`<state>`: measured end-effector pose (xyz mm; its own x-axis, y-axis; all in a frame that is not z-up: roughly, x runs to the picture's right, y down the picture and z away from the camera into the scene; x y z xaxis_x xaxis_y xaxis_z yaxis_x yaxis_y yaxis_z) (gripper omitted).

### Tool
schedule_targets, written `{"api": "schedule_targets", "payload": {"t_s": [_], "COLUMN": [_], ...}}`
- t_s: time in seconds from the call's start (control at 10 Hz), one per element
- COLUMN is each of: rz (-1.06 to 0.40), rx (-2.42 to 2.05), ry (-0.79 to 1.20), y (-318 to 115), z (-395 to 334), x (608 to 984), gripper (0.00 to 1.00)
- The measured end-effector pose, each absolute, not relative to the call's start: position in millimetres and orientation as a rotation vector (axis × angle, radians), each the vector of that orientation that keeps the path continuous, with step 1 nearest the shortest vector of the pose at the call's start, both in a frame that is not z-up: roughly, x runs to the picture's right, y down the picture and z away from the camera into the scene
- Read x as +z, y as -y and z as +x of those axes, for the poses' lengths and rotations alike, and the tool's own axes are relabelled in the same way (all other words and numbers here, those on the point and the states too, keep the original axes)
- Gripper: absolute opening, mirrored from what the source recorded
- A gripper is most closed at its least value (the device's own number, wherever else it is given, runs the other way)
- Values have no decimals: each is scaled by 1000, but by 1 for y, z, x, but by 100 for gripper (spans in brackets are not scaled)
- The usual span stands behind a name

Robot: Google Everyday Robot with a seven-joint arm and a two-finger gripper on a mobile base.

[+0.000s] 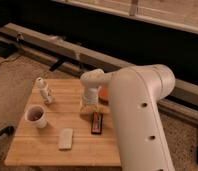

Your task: Push the eraser across the table

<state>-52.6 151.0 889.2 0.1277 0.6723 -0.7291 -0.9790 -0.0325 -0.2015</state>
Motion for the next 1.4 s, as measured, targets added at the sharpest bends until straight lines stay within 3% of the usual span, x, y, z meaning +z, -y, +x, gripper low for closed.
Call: {"api": "schedule_targets", "payload": {"t_s": [1.4], "rz": [-986], "rx": [1428], "ry": [-537], "y": [-221], "z": [-34], "x": [820], "gripper": [69]}}
